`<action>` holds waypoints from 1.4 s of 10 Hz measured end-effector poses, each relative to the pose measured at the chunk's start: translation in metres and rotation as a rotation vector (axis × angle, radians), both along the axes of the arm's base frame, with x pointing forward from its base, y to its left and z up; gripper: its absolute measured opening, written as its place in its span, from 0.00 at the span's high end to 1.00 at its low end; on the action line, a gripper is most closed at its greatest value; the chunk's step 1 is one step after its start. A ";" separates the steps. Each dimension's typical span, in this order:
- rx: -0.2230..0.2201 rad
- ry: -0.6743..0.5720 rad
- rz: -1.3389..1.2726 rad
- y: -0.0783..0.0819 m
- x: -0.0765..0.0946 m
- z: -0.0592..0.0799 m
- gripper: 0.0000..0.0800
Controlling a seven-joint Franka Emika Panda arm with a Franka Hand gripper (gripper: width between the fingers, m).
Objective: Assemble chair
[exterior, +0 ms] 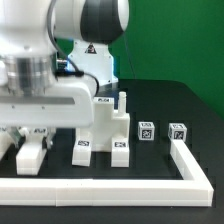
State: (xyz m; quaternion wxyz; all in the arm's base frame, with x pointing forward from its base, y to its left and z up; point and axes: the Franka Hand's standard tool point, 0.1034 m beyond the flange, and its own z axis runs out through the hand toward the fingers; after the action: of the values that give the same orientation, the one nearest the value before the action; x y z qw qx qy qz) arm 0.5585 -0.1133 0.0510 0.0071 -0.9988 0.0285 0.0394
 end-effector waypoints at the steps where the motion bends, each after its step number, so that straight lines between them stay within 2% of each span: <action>1: 0.006 0.001 -0.010 0.002 -0.003 0.014 0.65; 4: 0.041 0.033 -0.044 0.016 -0.008 0.059 0.65; 5: 0.050 0.023 -0.065 0.032 -0.010 0.080 0.65; 6: 0.053 0.018 -0.092 0.048 -0.010 0.094 0.65; 7: 0.048 0.007 -0.125 0.071 -0.008 0.109 0.65; 8: 0.039 0.000 -0.132 0.102 -0.012 0.119 0.65; 9: 0.030 -0.027 -0.133 0.112 -0.012 0.111 0.65; 10: 0.030 -0.021 -0.130 0.112 -0.013 0.108 0.65; 13: 0.022 -0.024 -0.111 0.115 -0.014 0.106 0.64; 14: 0.016 -0.028 -0.070 0.127 -0.017 0.105 0.64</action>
Offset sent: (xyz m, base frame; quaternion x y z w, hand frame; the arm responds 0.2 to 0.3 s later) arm -0.0259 0.0065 0.0624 -0.0213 -0.0670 0.0492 0.9963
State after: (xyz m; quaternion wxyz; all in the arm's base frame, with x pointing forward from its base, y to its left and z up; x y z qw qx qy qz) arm 0.5417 0.0136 0.1564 0.0167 -0.9976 0.0629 0.0255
